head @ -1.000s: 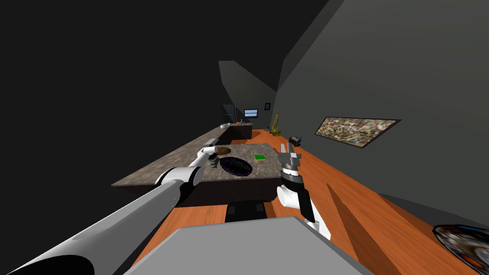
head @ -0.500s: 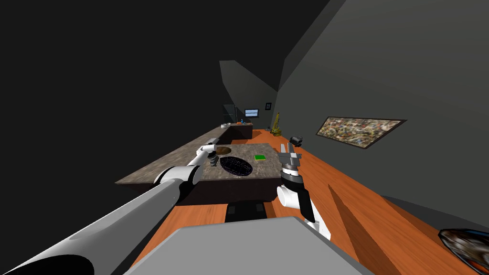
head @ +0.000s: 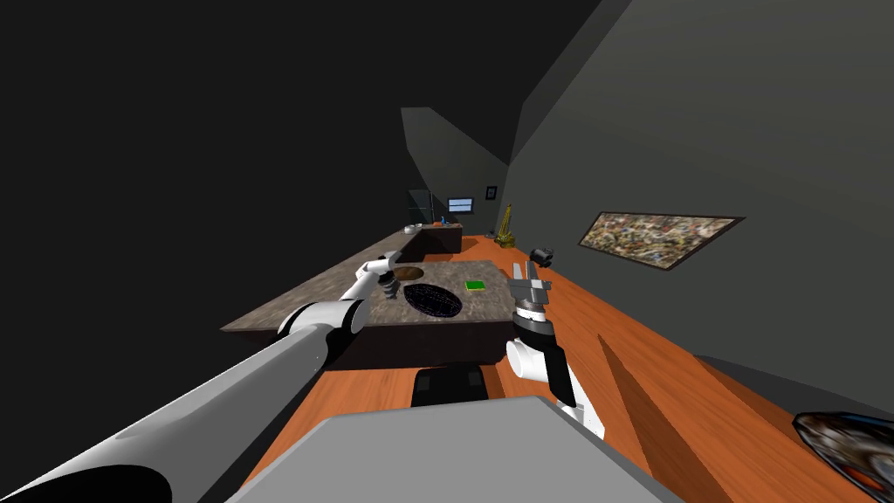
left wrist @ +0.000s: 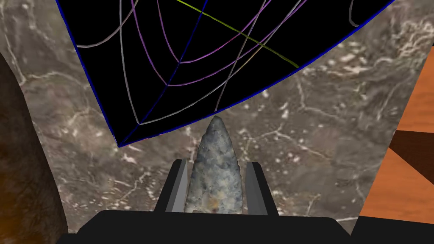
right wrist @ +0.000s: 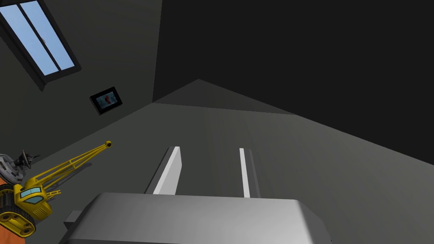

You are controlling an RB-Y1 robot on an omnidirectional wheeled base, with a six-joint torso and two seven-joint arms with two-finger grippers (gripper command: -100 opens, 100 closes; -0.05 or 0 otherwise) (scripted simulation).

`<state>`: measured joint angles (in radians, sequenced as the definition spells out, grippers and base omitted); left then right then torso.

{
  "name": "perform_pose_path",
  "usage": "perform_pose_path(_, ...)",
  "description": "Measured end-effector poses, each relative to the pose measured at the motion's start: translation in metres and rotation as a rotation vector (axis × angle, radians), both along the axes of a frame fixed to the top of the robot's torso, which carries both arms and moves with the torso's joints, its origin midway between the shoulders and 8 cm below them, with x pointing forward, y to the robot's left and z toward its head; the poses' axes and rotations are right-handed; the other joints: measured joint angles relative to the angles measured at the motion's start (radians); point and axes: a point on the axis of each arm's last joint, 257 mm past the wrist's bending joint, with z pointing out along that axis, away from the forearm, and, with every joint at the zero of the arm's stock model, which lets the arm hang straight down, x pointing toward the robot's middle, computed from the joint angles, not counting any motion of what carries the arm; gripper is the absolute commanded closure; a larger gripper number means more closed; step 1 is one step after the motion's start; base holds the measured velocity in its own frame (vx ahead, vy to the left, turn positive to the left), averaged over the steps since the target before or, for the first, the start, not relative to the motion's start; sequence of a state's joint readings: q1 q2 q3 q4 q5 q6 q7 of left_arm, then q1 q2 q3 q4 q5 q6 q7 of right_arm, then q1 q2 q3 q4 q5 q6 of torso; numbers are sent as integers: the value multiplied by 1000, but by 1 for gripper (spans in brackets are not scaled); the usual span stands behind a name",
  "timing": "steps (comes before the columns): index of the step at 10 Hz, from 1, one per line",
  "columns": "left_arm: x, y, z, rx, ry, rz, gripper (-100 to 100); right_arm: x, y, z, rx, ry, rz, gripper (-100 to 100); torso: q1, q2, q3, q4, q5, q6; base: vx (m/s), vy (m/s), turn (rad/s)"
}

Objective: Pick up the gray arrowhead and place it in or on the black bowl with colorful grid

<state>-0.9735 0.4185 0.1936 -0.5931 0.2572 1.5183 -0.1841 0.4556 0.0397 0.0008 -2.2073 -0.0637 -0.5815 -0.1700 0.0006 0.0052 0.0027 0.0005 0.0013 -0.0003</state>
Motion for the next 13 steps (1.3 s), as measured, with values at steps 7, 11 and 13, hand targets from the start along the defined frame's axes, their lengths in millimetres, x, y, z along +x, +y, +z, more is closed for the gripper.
perform_pose_path(7,34,-15,80,-132,-124,14,100,0,0,0,0,0,0,0,-1,-2,-1,0,0,0,-85,20,8)
perform_pose_path(11,39,-19,109,-170,-152,15,100,0,0,0,0,0,0,0,-5,-2,-1,-1,-1,1,-37,-41,-2)
perform_pose_path(13,39,-22,122,-171,-148,16,100,0,0,0,0,0,0,0,-10,-4,-3,-2,-2,2,11,-126,-7)
